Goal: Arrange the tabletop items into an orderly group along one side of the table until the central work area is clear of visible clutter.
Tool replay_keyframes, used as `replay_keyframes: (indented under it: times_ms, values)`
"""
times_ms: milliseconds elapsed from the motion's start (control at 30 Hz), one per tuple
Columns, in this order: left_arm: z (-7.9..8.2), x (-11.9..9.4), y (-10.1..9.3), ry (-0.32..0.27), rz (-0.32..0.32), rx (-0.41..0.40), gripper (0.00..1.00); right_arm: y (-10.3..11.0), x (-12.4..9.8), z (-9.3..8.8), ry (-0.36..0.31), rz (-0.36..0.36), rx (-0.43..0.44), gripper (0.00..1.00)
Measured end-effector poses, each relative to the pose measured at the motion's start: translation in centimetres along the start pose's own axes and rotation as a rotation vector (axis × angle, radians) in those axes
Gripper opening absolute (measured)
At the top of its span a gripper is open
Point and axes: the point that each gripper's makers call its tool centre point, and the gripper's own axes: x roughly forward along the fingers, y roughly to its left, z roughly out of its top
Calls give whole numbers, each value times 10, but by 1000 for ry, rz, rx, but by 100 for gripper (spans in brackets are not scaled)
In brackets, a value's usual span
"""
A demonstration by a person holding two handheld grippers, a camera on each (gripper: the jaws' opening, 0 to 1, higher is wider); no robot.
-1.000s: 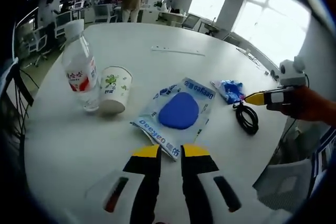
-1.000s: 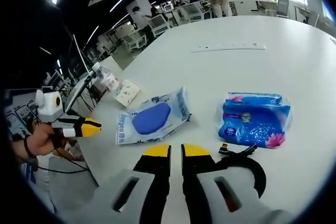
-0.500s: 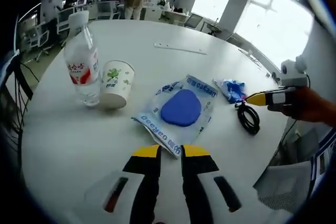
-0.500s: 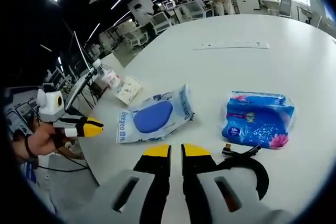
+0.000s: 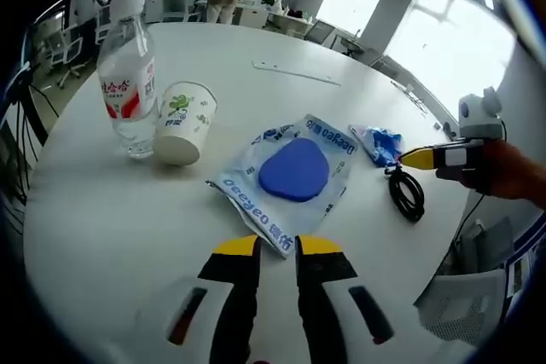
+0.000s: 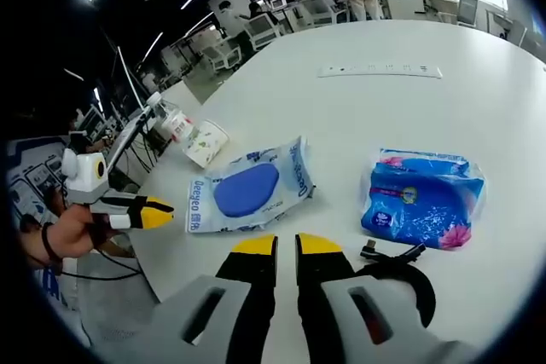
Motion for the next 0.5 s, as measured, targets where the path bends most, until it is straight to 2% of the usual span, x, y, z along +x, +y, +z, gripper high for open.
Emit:
replay_keyframes:
  times_ms: [500]
  values:
    - [-6, 8, 9, 4, 13, -60, 15, 2, 24, 12, 35, 20, -35, 7]
